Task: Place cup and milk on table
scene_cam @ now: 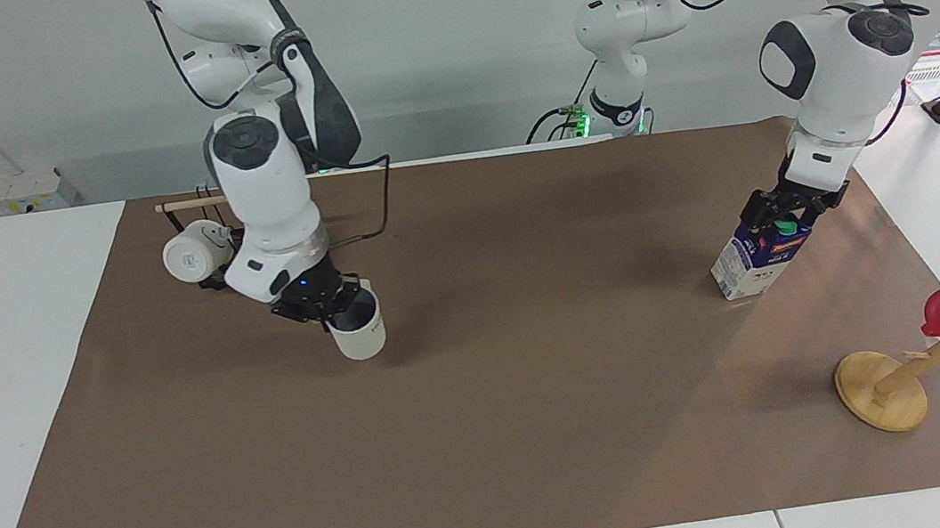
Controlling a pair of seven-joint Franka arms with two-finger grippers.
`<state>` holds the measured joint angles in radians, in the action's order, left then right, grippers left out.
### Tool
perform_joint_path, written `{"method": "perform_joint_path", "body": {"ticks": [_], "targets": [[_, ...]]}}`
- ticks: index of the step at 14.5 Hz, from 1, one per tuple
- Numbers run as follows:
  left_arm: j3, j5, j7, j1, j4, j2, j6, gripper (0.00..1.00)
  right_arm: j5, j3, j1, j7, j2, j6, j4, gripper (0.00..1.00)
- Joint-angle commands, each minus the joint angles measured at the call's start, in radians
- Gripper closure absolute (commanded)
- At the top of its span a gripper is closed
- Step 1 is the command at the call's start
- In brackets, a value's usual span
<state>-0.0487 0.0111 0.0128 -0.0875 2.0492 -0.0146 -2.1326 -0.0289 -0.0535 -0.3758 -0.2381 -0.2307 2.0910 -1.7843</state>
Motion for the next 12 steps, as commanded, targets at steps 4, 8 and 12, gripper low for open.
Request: {"method": "perform_joint_path", "body": {"ticks": [4, 8, 12], "targets": [[-0.005, 0.009, 0.006, -0.006, 0.022, -0.012, -0.027, 0.0, -0.066, -0.002, -0.135, -0.271, -0.128, 0.06, 0.052, 1.0], [-0.005, 0.009, 0.012, -0.002, 0.022, -0.012, -0.039, 0.26, -0.066, -0.002, -0.138, -0.279, -0.118, 0.078, 0.004, 1.0], [-0.005, 0.009, 0.016, -0.002, 0.005, 0.004, -0.07, 1.0, -0.068, -0.002, -0.138, -0.276, -0.11, 0.171, -0.047, 1.0]]}}
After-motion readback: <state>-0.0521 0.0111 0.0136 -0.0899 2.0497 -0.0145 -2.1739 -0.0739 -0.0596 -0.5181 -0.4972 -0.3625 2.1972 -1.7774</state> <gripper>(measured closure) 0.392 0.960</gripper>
